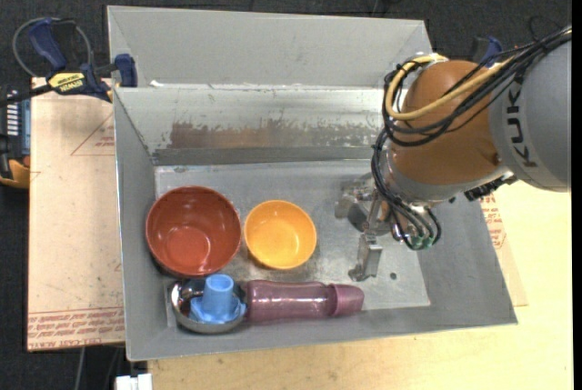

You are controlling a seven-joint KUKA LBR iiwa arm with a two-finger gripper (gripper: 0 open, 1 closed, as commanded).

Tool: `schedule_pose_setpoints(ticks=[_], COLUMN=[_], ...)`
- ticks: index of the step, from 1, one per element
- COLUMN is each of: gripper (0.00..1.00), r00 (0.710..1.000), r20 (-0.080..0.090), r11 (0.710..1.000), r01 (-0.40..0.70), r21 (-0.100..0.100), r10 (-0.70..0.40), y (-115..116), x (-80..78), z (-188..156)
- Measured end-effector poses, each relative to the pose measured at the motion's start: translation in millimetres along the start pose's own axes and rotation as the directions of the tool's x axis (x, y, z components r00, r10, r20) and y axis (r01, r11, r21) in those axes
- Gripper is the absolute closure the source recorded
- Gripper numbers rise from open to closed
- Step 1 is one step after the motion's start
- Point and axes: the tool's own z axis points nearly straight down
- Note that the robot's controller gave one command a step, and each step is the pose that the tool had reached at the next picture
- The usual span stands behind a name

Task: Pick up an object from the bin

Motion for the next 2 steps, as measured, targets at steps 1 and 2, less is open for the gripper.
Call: schedule_pose_setpoints(ticks=[1,2], gripper=[0.00,0.00], r00=[1.000,0.994], r20=[0.000,-0.003], r11=[1.000,0.994], r01=[0.000,0.110], r21=[0.000,-0.001], r10=[0.000,-0.110], y=[0.0,27.2], x=[0.0,-8.5], z=[0.0,85.0])
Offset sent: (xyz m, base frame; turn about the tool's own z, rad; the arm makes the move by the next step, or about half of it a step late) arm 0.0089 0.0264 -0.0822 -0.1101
